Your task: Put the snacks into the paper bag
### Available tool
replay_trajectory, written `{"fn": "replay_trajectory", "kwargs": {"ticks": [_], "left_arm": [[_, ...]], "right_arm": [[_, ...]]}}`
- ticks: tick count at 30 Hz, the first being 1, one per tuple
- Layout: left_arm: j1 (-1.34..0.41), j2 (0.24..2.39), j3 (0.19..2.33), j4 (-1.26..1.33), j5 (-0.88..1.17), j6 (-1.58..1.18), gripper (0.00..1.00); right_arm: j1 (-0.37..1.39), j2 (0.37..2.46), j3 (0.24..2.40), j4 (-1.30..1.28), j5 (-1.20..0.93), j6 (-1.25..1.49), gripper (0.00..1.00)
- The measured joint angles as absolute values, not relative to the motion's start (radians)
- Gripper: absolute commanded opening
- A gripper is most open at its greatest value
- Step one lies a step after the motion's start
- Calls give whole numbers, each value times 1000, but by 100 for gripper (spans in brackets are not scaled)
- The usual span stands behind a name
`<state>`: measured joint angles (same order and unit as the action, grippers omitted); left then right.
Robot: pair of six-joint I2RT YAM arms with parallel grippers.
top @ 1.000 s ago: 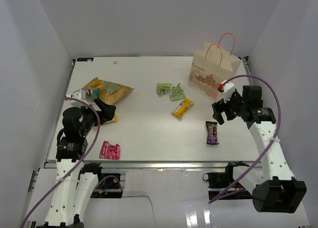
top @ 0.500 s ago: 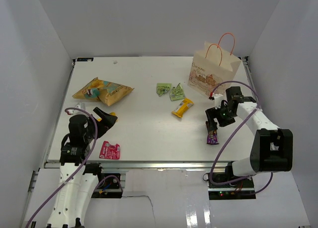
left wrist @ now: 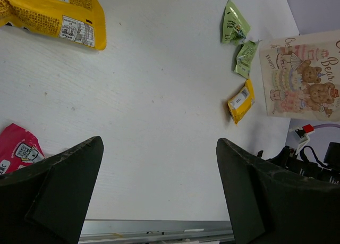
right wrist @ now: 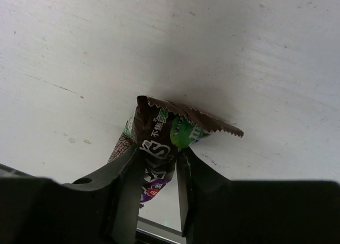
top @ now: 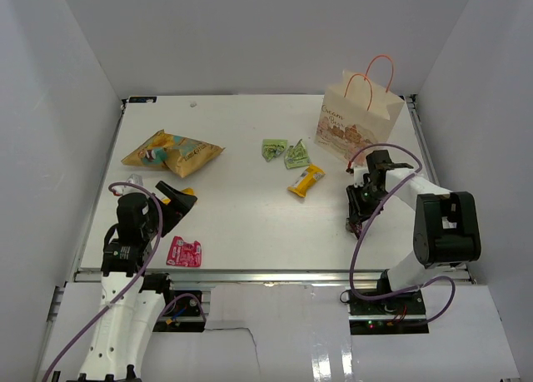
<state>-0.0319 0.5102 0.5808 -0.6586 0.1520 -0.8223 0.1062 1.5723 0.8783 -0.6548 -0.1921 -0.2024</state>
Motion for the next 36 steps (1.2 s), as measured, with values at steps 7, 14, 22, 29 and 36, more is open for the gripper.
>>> {"fn": "replay_trajectory", "kwargs": {"ticks": [7, 14, 22, 29, 36], "left_arm": [[-32, 520, 580, -659, 152, -825, 98], [-32, 520, 580, -655, 154, -825, 98], [-32, 545, 568, -635, 170, -828, 98], [-32, 534, 564, -624, 172, -829, 98], [-32, 528, 562, -620, 177, -834, 98]], "right_arm": [[116, 1557, 883, -656, -192, -192, 20], [134, 1314, 851, -650, -244, -325, 18], [134, 1164, 1176, -658, -346, -479, 18], [118, 1359, 1735, -607, -303, -445, 18], [69, 1556, 1996, -576, -187, -427, 18]]}}
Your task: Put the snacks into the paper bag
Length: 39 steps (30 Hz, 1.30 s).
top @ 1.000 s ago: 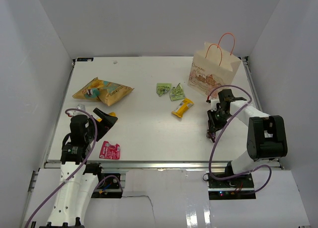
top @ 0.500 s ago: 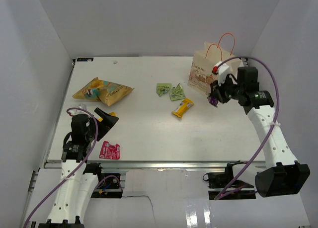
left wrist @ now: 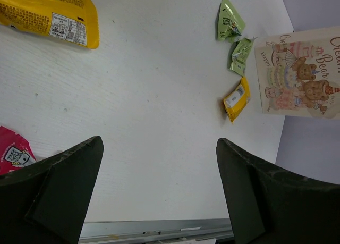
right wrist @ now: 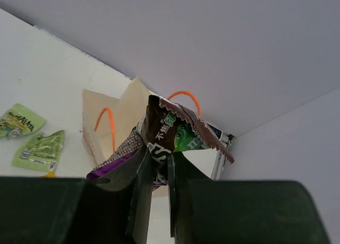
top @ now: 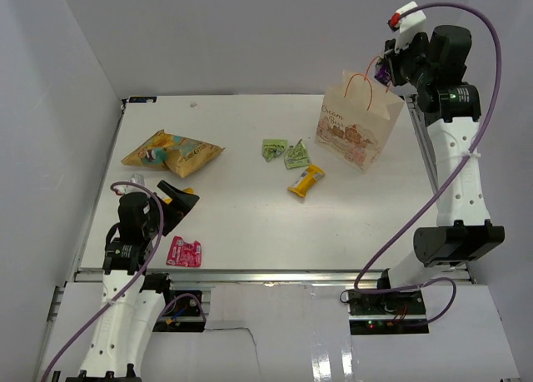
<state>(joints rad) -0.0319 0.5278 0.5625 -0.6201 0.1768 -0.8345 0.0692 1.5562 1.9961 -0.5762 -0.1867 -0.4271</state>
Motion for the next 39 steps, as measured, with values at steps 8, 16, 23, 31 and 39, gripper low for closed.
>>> {"fn": "replay_trajectory", "kwargs": {"ticks": [8, 16, 23, 31, 39], "left_arm": [[-32, 518, 546, -621, 188, -873, 98], [-32, 561, 546, -695, 174, -995, 92], [-32, 606, 546, -828, 130, -1166, 76], [-32, 893, 568, -965, 111, -1246, 63], [-32, 1069, 568, -976, 86, -1239, 63]], "right_arm": [[33, 1658, 1969, -561, -136, -427, 21], [34, 1658, 1776, -521, -152, -421, 40], [34, 1621, 1698, -520, -157, -418, 47], [27, 1473, 1666, -522, -172, -398, 61], [-5, 1420, 1574, -530, -196, -391, 60]]}}
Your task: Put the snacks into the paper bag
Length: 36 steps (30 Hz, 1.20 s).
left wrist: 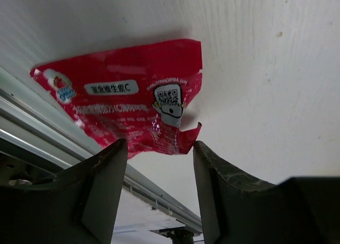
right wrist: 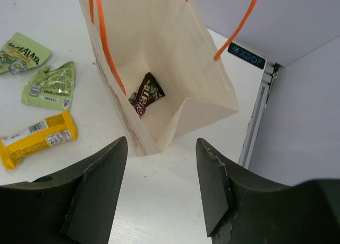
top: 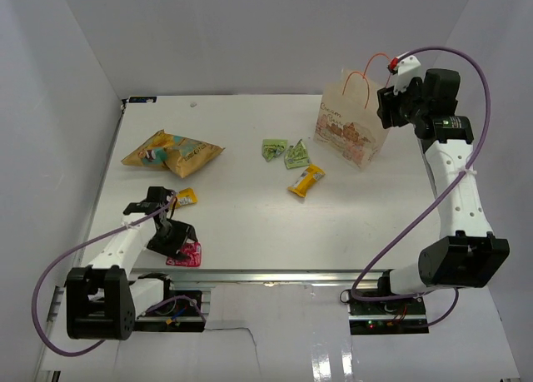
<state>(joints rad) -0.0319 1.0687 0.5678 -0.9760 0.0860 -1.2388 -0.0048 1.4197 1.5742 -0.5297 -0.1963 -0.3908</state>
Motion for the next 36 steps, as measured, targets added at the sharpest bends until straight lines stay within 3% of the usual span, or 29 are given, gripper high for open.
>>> {"fn": "replay_trajectory", "kwargs": {"ticks": [1, 2, 3, 6, 10, 14, 22, 30, 33, 34, 36], "left_arm": [[-32, 1120, 567, -954, 78, -1234, 55], [-32, 1127, 567, -951, 77, -1234, 55], [-32, 1159, 568, -936, 80, -1229, 45], [-32, 1227, 590, -919, 102, -1215, 37], [-32, 1279, 626, -904, 126, -1187, 16], [-32, 1284, 644, -859, 133, -1145, 1], [-39, 1203, 664, -660, 288, -946, 0], [-96, 1104, 599, -138, 766, -823, 0], [-178, 1103, 606, 25, 907, -780, 0], [-214, 1105, 611, 68, 952, -766, 0], [-286, 1108, 628, 141, 1023, -737, 0]], "right_arm": [[-10, 1420, 1564, -535, -201, -389, 61], [-15, 1420, 1555, -541, -206, -388, 61], [-20, 1420, 1549, -548, -213, -388, 60], [-24, 1405, 1531, -573, -253, -391, 60], [-25, 1351, 1506, -599, -345, -423, 60], [-25, 1252, 1470, -632, -470, -475, 59], [7, 1110, 1438, -690, -775, -561, 58], [260, 1153, 1270, -718, -850, -545, 59], [344, 1209, 1243, -721, -871, -540, 75], [373, 1234, 1242, -724, -882, -565, 84], [426, 1269, 1242, -737, -902, -638, 88]]}}
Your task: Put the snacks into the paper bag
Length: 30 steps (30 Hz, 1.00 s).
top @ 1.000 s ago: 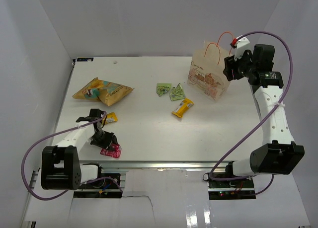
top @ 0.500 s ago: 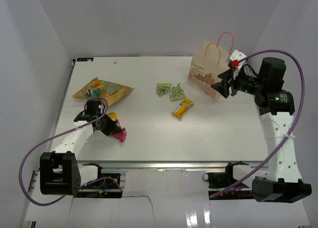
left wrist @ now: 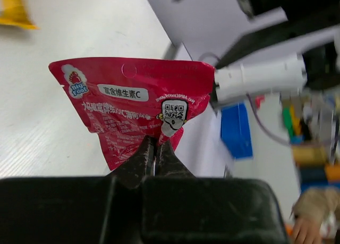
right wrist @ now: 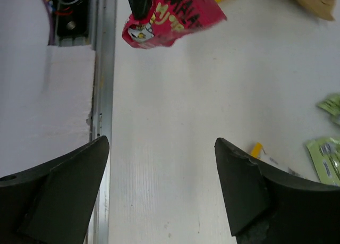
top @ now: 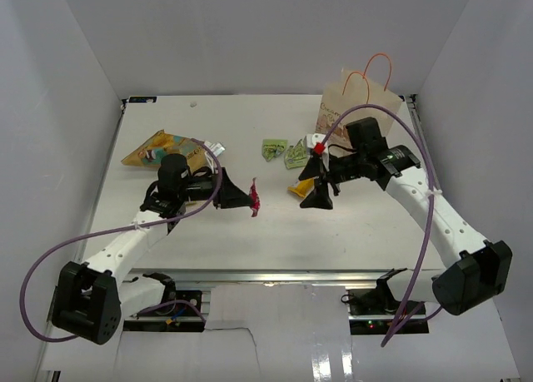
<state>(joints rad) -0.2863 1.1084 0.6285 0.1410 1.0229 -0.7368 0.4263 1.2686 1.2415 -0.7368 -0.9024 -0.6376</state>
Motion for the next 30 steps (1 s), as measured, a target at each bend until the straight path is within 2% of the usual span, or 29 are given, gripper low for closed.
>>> {"fn": "replay_trajectory", "kwargs": {"ticks": [4, 12, 21, 23, 24, 26, 27, 28, 30], "left_arm": [[-438, 1131, 672, 230, 1129, -672, 0], [-625, 1254, 682, 274, 1228, -580, 0], [-650, 1283, 690, 275, 1227, -540, 0], [-650, 1283, 692, 278, 1227, -537, 0], [-650, 1283, 693, 278, 1227, -535, 0], [-650, 1286, 695, 277, 1230, -534, 0], [-652, 1290, 695, 277, 1230, -534, 0], [-655, 1293, 696, 277, 1230, -534, 0], [-658, 1296, 696, 277, 1229, -534, 5]], "right_arm": [[496, 1321, 1255, -817, -977, -927, 94], [542, 1401, 1367, -990, -999, -1551, 90], [672, 1418, 1357, -1187, -983, -1803, 69], [693, 1407, 1323, -1215, -975, -1820, 63], [698, 1402, 1310, -1225, -972, -1821, 55], [708, 1393, 1291, -1222, -969, -1813, 49], [710, 1389, 1289, -1214, -968, -1803, 43], [711, 1386, 1285, -1202, -967, -1790, 41], [714, 1383, 1282, -1176, -962, -1757, 35]]}}
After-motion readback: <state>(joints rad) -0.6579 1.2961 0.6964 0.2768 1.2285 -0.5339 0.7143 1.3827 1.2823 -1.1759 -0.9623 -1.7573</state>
